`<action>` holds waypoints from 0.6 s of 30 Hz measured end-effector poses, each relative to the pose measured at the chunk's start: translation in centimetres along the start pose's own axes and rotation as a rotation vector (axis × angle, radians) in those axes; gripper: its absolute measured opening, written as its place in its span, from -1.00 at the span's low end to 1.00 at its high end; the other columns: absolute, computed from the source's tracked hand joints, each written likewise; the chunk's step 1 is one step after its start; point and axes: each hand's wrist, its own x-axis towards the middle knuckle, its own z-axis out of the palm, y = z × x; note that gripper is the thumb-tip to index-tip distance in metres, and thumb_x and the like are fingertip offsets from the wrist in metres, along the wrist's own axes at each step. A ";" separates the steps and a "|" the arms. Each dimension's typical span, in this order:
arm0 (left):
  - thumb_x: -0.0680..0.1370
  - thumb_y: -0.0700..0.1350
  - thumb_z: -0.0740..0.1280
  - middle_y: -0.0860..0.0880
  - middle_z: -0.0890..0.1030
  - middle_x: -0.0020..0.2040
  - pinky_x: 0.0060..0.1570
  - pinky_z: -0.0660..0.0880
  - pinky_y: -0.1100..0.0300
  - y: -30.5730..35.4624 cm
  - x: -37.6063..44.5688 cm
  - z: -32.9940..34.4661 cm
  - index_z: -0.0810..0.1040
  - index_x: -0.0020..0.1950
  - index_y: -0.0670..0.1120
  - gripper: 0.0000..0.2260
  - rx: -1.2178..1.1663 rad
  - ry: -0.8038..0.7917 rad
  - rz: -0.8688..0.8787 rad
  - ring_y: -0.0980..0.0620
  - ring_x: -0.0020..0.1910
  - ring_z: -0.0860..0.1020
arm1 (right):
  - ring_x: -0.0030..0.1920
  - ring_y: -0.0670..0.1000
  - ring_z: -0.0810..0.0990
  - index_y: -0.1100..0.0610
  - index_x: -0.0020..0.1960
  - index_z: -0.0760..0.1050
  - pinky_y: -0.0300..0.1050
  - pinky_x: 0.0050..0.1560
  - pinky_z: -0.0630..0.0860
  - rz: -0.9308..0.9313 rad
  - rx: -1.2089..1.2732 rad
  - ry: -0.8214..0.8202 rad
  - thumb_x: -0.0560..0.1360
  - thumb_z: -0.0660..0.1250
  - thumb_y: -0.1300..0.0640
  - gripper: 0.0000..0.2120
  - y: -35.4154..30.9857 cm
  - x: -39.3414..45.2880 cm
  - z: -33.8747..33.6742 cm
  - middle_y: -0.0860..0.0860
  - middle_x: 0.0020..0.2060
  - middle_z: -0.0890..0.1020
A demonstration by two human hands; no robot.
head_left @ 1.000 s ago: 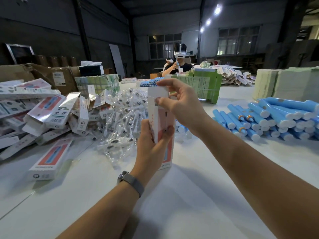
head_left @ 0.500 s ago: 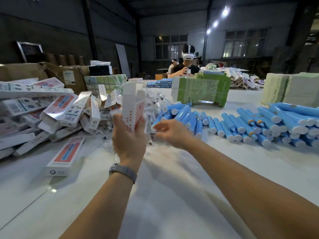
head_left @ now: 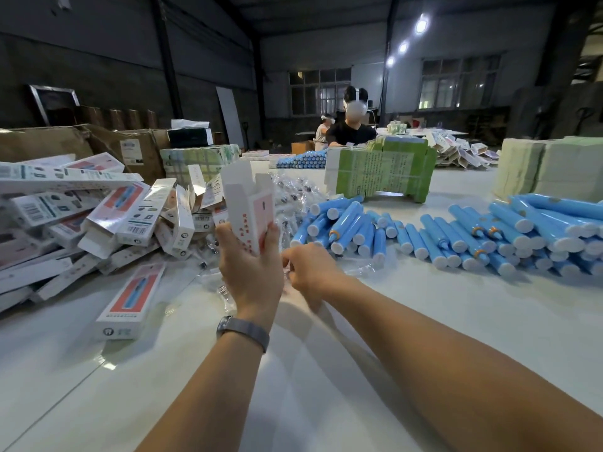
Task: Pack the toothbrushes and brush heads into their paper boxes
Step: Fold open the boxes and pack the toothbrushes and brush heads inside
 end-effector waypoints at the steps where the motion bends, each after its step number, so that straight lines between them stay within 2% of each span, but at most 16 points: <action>1: 0.54 0.05 0.45 0.05 0.44 -0.05 -0.27 0.39 0.40 0.0 0.0 0.0 0.25 0.11 -0.03 -0.60 -0.013 -0.006 -0.010 0.00 -0.11 0.51 | 0.00 0.08 0.58 0.03 0.14 0.61 -0.10 -0.02 0.49 0.006 0.057 0.050 0.51 0.29 0.28 -0.71 0.4 -0.2 -0.7 0.05 0.01 0.65; 3: 0.52 0.04 0.46 0.11 0.47 -0.09 -0.30 0.42 0.46 0.2 -0.1 0.0 0.26 0.09 -0.01 -0.60 -0.074 -0.034 -0.035 0.15 -0.14 0.53 | -0.12 -0.01 0.59 0.08 0.12 0.64 -0.16 0.01 0.50 0.030 0.212 0.198 0.50 0.36 0.26 -0.77 1.2 -0.8 -2.6 0.01 -0.11 0.68; 5: 0.52 -0.01 0.48 0.17 0.49 -0.08 -0.32 0.45 0.50 0.5 -0.3 0.2 0.30 0.09 -0.02 -0.62 -0.146 -0.090 -0.055 0.29 -0.13 0.52 | -0.27 -0.06 0.58 0.10 0.06 0.64 -0.20 -0.11 0.50 0.060 0.408 0.368 0.48 0.43 0.25 -0.82 1.9 -1.8 -5.2 -0.05 -0.26 0.64; 8: 0.52 -0.10 0.49 0.20 0.54 -0.11 -0.27 0.49 0.48 0.7 -1.2 0.9 0.36 0.08 -0.03 -0.68 -0.216 -0.216 -0.066 0.28 -0.17 0.57 | -0.26 0.06 0.68 0.03 -0.06 0.58 -0.22 -0.29 0.53 0.051 0.781 0.513 0.48 0.45 0.29 -0.82 3.0 -3.9 -9.5 0.02 -0.26 0.64; 10: 0.51 -0.14 0.49 0.19 0.56 -0.10 -0.25 0.53 0.42 0.8 -1.8 1.2 0.38 0.05 -0.03 -0.70 -0.238 -0.305 -0.054 0.27 -0.16 0.59 | -0.24 0.15 0.65 0.04 -0.07 0.58 -0.20 -0.30 0.54 -0.032 0.968 0.544 0.47 0.44 0.33 -0.80 3.3 -5.6 -12.4 0.08 -0.23 0.64; 11: 0.50 -0.14 0.50 0.12 0.58 -0.07 -0.26 0.54 0.39 0.9 -2.2 1.3 0.38 0.04 -0.02 -0.70 -0.235 -0.350 -0.033 0.26 -0.16 0.59 | -0.25 0.15 0.62 0.05 -0.07 0.59 -0.18 -0.30 0.54 -0.090 1.075 0.556 0.47 0.44 0.33 -0.81 3.3 -6.5 -13.7 0.07 -0.25 0.63; 12: 0.50 -0.13 0.51 0.05 0.59 -0.07 -0.28 0.54 0.39 0.9 -2.5 1.4 0.39 0.03 0.00 -0.70 -0.221 -0.382 -0.005 0.24 -0.17 0.60 | -0.27 0.11 0.59 0.06 -0.06 0.60 -0.17 -0.31 0.53 -0.143 1.203 0.556 0.44 0.45 0.31 -0.82 3.2 -7.2 -14.9 0.04 -0.27 0.63; 14: 0.49 -0.10 0.52 0.08 0.58 -0.11 -0.36 0.49 0.43 1.0 -3.2 1.6 0.36 -0.03 0.09 -0.68 -0.164 -0.412 0.059 0.30 -0.19 0.59 | -0.27 0.05 0.58 0.04 -0.03 0.59 -0.18 -0.40 0.49 -0.216 1.382 0.512 0.35 0.50 0.20 -0.78 3.1 -8.2 -16.5 -0.02 -0.28 0.62; 16: 0.48 -0.07 0.52 0.18 0.55 -0.13 -0.41 0.45 0.47 1.1 -3.8 1.7 0.32 -0.06 0.13 -0.65 -0.103 -0.422 0.106 0.38 -0.18 0.56 | -0.29 0.04 0.59 0.06 0.03 0.55 -0.17 -0.47 0.48 -0.248 1.333 0.466 0.33 0.50 0.13 -0.71 3.0 -8.8 -17.4 -0.03 -0.28 0.62; 18: 0.48 -0.04 0.52 0.18 0.54 -0.15 -0.44 0.43 0.46 1.1 -3.9 1.7 0.32 -0.06 0.13 -0.65 -0.091 -0.403 0.112 0.36 -0.21 0.56 | -0.35 0.01 0.59 0.10 0.05 0.52 -0.17 -0.51 0.47 -0.276 1.238 0.414 0.36 0.48 0.15 -0.71 3.0 -9.1 -18.0 -0.04 -0.28 0.61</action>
